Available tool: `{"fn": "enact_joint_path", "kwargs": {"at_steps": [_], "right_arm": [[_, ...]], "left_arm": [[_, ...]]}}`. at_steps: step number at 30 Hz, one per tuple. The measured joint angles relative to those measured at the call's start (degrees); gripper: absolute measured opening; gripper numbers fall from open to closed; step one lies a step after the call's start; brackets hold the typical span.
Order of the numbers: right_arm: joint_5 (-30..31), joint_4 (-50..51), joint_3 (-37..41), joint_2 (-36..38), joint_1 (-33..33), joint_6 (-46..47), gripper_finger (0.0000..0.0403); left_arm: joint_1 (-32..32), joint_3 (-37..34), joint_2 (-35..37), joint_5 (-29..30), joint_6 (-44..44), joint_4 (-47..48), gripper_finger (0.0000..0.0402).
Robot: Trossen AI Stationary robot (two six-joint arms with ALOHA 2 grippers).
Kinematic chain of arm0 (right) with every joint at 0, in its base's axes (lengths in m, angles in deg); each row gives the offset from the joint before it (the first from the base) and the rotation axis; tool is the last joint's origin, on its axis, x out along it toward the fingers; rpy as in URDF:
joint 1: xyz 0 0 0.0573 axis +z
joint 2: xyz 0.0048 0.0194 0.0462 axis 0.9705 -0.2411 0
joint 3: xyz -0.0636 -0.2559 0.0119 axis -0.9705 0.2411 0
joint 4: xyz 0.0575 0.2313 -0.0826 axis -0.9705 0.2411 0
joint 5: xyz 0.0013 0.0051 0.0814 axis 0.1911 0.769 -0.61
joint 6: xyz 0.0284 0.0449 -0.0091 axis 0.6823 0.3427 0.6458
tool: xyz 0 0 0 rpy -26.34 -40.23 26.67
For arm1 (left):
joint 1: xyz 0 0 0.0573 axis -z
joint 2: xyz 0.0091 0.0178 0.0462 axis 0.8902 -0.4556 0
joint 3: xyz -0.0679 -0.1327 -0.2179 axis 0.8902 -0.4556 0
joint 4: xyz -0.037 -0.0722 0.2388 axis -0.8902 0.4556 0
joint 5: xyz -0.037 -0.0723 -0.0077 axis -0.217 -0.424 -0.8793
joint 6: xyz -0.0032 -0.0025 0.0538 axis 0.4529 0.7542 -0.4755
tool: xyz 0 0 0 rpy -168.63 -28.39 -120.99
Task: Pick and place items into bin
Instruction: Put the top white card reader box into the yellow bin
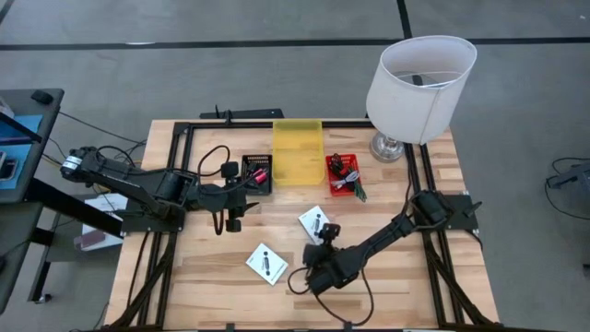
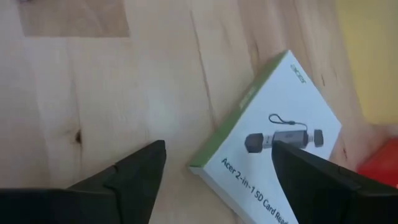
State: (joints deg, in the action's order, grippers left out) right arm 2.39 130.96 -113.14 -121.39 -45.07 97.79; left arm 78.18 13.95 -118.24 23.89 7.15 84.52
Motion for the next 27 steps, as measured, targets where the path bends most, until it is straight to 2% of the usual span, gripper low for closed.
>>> {"fn": "enact_joint_path", "kwargs": {"at_steps": [3,10,23,27], "right_arm": [[-0.38,-0.89,1.23,0.26,0.01,-1.56,0.0286],[-5.51,1.88,1.26,0.35,-0.76,-2.55,0.0281],[-9.83,4.66,1.26,0.46,-2.12,-8.49,0.0280],[-11.77,3.79,1.26,0.59,-3.34,-11.48,0.0259]], "left_arm": [[0.00,0.00,0.00,0.00,-0.74,0.01,0.0178],[0.00,0.00,0.00,0.11,-11.72,0.02,0.0178],[0.00,0.00,0.00,0.09,-11.33,0.00,0.0178],[0.00,0.00,-0.01,0.07,-11.19,0.02,0.0178]]}}
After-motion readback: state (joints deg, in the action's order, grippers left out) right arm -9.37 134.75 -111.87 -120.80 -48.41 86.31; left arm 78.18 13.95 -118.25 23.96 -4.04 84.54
